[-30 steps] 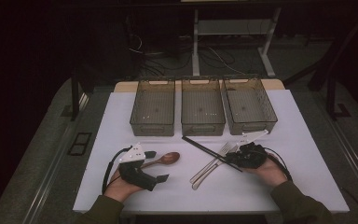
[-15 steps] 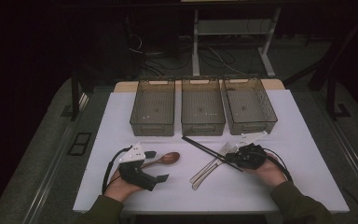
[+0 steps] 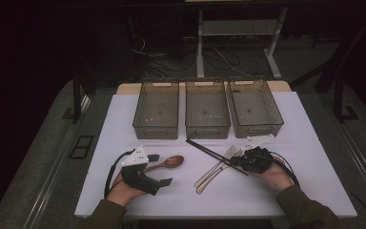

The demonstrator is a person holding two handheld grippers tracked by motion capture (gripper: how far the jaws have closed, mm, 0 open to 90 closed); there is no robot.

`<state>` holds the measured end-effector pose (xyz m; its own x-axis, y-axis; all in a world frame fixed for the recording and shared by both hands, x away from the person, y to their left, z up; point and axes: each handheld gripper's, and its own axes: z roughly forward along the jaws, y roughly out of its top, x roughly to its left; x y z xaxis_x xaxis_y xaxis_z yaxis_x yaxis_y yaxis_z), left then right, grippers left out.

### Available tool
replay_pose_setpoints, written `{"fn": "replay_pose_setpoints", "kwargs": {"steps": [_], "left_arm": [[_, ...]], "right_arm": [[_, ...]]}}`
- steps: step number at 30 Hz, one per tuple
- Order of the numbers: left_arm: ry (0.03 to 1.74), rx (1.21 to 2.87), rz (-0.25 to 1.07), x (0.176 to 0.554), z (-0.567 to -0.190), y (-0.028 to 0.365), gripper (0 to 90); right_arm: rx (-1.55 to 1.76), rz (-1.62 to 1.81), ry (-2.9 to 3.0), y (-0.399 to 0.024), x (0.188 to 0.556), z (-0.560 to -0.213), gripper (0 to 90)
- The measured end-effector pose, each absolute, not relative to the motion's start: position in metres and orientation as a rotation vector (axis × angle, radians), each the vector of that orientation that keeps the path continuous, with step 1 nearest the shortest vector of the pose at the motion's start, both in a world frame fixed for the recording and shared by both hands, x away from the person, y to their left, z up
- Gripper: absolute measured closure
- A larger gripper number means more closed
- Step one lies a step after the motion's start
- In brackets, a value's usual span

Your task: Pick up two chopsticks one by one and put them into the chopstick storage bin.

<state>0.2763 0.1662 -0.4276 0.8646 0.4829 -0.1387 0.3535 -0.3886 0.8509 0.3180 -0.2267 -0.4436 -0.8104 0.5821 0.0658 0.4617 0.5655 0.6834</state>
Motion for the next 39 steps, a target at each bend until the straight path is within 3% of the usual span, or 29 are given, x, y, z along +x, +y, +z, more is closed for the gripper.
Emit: {"fn": "replay_pose_setpoints", "kwargs": {"steps": [39], "left_arm": [[0.613, 2.019, 0.159, 0.276, -0.428, 0.165, 1.6]], "right_arm": [[0.822, 1.413, 2.485, -0.249, 0.308, -0.397, 85.6]]}}
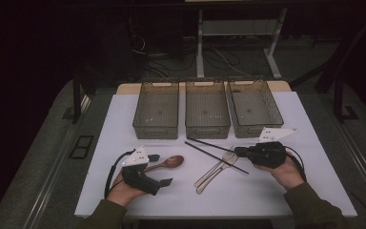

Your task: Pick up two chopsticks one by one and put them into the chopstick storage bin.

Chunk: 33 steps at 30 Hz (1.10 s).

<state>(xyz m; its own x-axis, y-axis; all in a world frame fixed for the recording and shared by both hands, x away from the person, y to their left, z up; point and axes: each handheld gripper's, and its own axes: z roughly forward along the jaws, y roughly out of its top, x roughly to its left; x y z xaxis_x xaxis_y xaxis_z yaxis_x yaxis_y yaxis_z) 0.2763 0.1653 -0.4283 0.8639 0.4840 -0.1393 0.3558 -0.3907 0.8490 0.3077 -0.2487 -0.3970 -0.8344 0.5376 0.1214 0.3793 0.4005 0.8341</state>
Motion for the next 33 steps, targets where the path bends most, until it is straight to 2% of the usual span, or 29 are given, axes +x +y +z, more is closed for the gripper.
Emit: {"fn": "replay_pose_setpoints", "kwargs": {"steps": [13, 33], "left_arm": [[0.625, 2.014, 0.146, 0.278, -0.430, 0.164, 1.6], [0.628, 2.001, 0.141, 0.280, -0.431, 0.162, 1.6]], "right_arm": [[0.794, 1.501, 2.437, -0.247, 0.315, -0.376, 85.5], [0.805, 1.516, 2.372, -0.224, 0.350, -0.357, 85.5]]}}
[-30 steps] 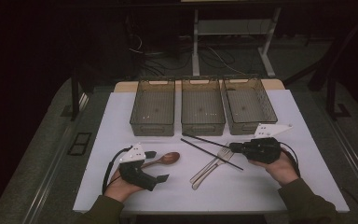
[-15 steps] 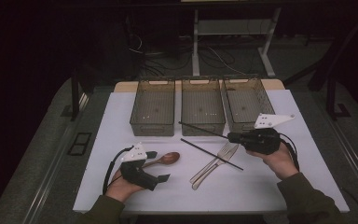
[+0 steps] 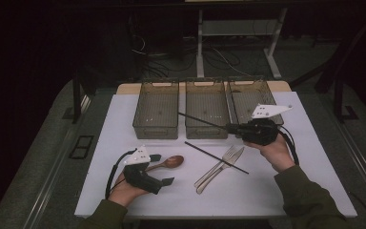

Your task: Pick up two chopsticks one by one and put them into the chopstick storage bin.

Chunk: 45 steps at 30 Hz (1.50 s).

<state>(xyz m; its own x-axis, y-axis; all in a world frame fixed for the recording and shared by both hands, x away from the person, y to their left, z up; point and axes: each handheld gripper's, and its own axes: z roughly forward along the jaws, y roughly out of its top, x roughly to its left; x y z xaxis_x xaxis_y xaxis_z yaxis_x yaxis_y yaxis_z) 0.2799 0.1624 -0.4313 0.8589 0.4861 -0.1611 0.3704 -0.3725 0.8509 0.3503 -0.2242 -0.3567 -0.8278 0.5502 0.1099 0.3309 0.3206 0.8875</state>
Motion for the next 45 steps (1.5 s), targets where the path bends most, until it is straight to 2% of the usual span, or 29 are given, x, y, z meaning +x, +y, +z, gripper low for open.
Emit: {"fn": "replay_pose_setpoints", "kwargs": {"steps": [20, 45], "left_arm": [[0.614, 2.002, 0.144, 0.279, -0.430, 0.164, 1.7], [0.607, 1.987, 0.135, 0.278, -0.429, 0.163, 2.1]], "right_arm": [[0.832, 1.458, 2.360, -0.166, 0.396, -0.345, 85.5], [0.957, 1.363, 2.366, -0.084, 0.449, -0.366, 85.4]]}}
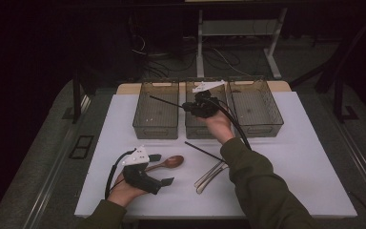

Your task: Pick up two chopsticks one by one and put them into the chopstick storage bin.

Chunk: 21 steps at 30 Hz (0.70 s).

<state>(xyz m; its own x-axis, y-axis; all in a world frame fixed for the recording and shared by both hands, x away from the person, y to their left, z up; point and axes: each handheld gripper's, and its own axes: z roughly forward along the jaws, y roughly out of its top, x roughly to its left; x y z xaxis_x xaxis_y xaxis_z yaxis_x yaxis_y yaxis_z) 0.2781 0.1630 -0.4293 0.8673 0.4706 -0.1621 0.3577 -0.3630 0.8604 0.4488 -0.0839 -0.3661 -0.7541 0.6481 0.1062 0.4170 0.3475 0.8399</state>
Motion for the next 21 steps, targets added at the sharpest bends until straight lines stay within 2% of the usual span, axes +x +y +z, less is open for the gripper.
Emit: {"fn": "replay_pose_setpoints", "kwargs": {"steps": [21], "left_arm": [[0.596, 1.988, 0.132, 0.277, -0.428, 0.163, 2.2]], "right_arm": [[1.020, 1.220, 2.406, -0.028, 0.481, -0.379, 85.3]]}}
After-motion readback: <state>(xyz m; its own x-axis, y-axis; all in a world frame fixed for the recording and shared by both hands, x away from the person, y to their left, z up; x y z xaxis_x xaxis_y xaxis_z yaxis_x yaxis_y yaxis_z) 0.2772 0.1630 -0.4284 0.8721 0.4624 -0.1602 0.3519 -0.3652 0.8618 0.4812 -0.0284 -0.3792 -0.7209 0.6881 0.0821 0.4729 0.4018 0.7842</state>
